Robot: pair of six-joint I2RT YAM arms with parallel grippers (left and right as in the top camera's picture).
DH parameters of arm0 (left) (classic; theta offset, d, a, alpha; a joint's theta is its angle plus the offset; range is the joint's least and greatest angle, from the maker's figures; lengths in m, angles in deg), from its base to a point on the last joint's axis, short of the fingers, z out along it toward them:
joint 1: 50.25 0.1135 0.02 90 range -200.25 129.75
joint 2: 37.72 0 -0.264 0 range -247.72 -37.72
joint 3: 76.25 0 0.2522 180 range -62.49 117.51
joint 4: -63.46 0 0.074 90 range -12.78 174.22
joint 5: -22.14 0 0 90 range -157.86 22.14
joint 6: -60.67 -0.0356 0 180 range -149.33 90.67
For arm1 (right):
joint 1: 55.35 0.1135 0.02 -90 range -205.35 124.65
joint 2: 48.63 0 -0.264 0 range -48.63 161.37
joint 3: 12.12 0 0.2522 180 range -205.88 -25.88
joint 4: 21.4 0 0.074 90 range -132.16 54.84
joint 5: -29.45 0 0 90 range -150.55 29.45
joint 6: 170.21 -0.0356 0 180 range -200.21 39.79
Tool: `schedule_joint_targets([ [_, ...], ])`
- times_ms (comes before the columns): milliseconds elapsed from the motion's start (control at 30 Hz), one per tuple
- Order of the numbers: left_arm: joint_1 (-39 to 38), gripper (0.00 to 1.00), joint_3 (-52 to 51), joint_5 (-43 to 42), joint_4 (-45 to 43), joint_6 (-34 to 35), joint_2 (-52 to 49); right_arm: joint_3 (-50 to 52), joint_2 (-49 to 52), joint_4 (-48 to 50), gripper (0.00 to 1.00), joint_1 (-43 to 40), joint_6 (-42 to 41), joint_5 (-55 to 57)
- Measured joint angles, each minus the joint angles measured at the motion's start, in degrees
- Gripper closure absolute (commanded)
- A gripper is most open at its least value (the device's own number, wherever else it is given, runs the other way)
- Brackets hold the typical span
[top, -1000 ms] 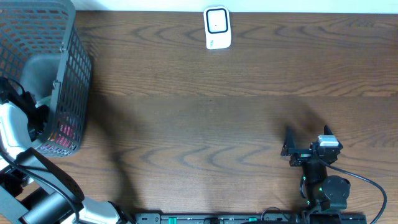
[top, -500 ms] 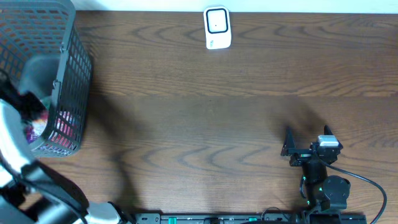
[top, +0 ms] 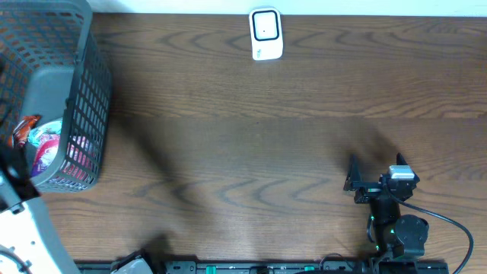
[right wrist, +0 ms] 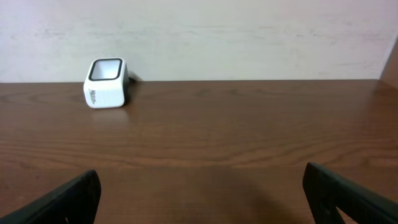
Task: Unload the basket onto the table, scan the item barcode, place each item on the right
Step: 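Carry the orange packet under the scanner and release it on the table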
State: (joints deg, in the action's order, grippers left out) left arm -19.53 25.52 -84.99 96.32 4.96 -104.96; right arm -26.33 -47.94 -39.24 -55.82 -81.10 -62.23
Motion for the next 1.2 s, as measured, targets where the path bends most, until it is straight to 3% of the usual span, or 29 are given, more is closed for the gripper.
schedule_joint_targets([
  [200, -18.84, 0.92, -0.02, -9.6, -1.46, -2.27, -3.89, 0.0, 0.0, 0.0, 0.01, 0.02, 0.02, -0.02],
  [467, -42.75, 0.93, -0.11, -10.21, 6.32, -14.82, -9.53, 0.0, 0.0, 0.0, 0.01, 0.0, 0.0, -0.02],
  [667, -54.01, 0.92, -0.13, -3.04, 12.35, -19.12, -17.7, 0.0, 0.0, 0.0, 0.01, 0.02, 0.0, 0.0],
  [933, -62.75, 0.91, -0.13, 2.32, 8.07, -20.22, -32.83, 0.0, 0.0, 0.02, 0.01, 0.02, 0.0, 0.0],
  [967, -63.54, 0.87, -0.13, 3.04, 7.43, -20.39, -34.62, 0.0, 0.0, 0.02, 0.01, 0.02, 0.0, 0.0],
  [1033, -65.0, 0.63, -0.13, 5.16, 6.38, -20.61, -38.18, 0.0, 0.0, 0.0, 0.01, 0.02, 0.0, 0.0],
  [1133, -66.23, 0.57, -0.15, 8.87, 4.59, -20.74, -42.77, 0.0, 0.0, 0.02, 0.01, 0.02, 0.0, 0.0],
  [1200, -66.4, 0.43, -0.17, 10.51, 3.5, -20.79, -44.76, 0.0, 0.0, 0.0, 0.01, 0.02, 0.0, 0.0],
])
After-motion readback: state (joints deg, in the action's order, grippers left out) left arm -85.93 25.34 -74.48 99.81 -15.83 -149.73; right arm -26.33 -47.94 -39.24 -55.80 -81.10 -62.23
